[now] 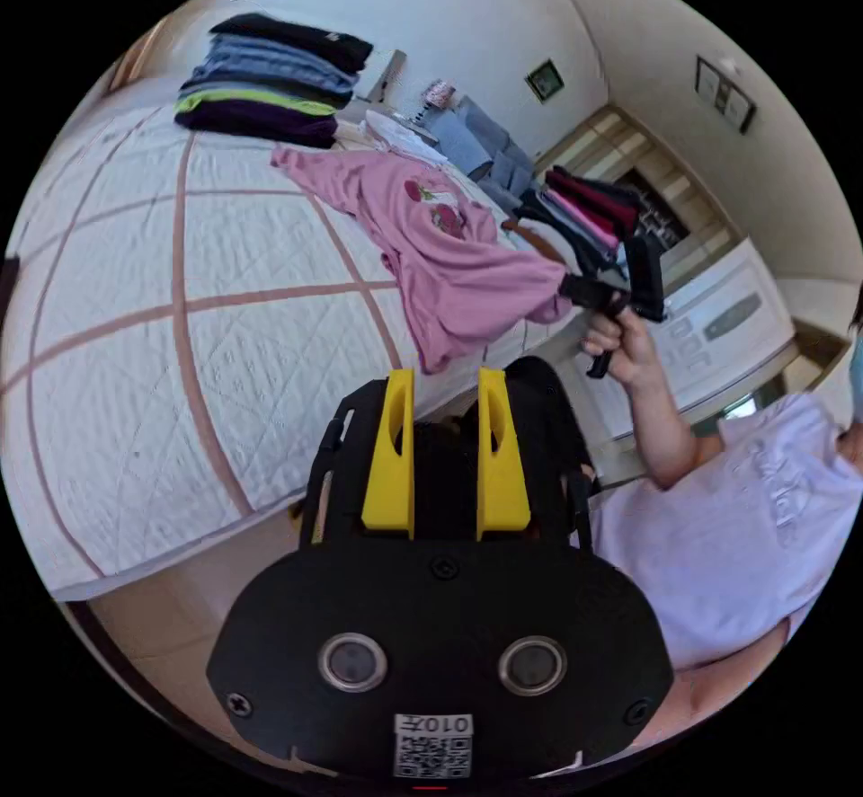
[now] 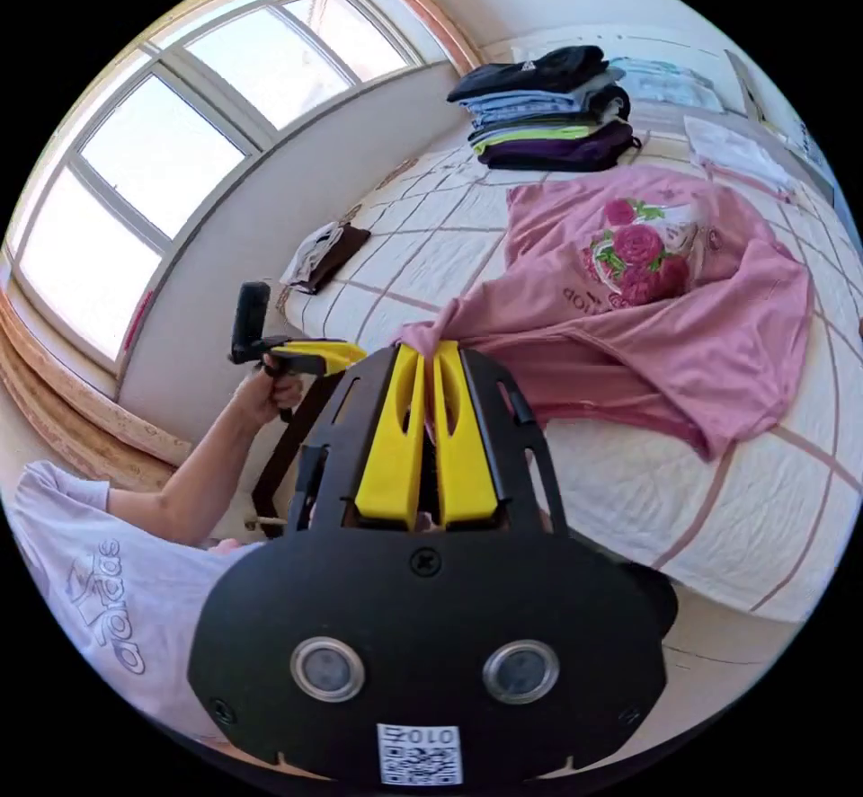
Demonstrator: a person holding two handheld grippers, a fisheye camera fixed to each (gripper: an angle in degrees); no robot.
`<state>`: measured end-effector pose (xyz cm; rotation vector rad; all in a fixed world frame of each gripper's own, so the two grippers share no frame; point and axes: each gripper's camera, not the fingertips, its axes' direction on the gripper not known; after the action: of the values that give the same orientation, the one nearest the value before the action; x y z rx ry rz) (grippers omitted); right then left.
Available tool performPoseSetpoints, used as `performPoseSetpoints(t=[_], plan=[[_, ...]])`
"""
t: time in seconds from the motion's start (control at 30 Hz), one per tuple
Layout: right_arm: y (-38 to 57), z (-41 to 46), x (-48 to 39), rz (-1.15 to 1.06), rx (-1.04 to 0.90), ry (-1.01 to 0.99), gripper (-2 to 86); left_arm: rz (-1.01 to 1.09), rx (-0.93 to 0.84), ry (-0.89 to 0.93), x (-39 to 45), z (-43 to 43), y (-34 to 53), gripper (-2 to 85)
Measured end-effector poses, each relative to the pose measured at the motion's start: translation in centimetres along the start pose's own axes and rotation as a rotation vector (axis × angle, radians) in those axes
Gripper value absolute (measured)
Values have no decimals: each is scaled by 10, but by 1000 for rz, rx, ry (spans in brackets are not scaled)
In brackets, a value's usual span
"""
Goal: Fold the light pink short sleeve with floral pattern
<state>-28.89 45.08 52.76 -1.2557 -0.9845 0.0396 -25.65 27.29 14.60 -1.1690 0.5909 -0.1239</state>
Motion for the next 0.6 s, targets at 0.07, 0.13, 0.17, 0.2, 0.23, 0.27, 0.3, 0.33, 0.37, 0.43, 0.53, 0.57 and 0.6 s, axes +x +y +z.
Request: performPoseSetpoints(t=[0.07, 0.13, 0.17, 0.2, 0.23, 0.27, 0.3, 0.33, 0.37, 0.43, 0.53, 0.57, 0.6], plan=[[-10, 8, -13, -29, 5, -23, 34, 257, 9, -315, 76, 4, 10, 109], [-22, 11, -38, -112, -26, -5, 34, 412, 50, -470, 119, 8, 13, 109], [-29, 12, -56, -169, -53, -19, 35, 489, 56, -530, 138, 15, 11, 107], [-33, 11, -74, -229, -76, -51, 36, 518, 47, -553, 146, 19, 9, 105], [-34, 11, -83, -263, -92, -66, 37, 557, 38, -593, 158, 27, 4, 97], [-35, 12, -102, -348, -141, -83, 39, 612, 25, -612, 168, 37, -1, 87], [-33, 15, -118, -428, -183, -65, 46, 640, 13, -622, 173, 43, -2, 75], [-31, 15, -123, -451, -195, -45, 51, 664, 3, -666, 179, 53, -5, 51], [-27, 14, -128, -476, -215, -4, 62, 635, 12, -724, 177, 60, -9, 29], [-17, -5, -124, -489, -165, -7, 74, 522, 5, -698, 156, 63, -20, 9], [17, -53, -91, -447, 68, 18, 81, 208, 13, -407, 84, 44, -35, 2], [35, -61, -75, -445, 129, 137, 87, 84, 18, -297, 51, 37, -37, 3], [53, -58, -61, -452, 165, 299, 94, 40, 18, -270, 37, 35, -37, 5]])
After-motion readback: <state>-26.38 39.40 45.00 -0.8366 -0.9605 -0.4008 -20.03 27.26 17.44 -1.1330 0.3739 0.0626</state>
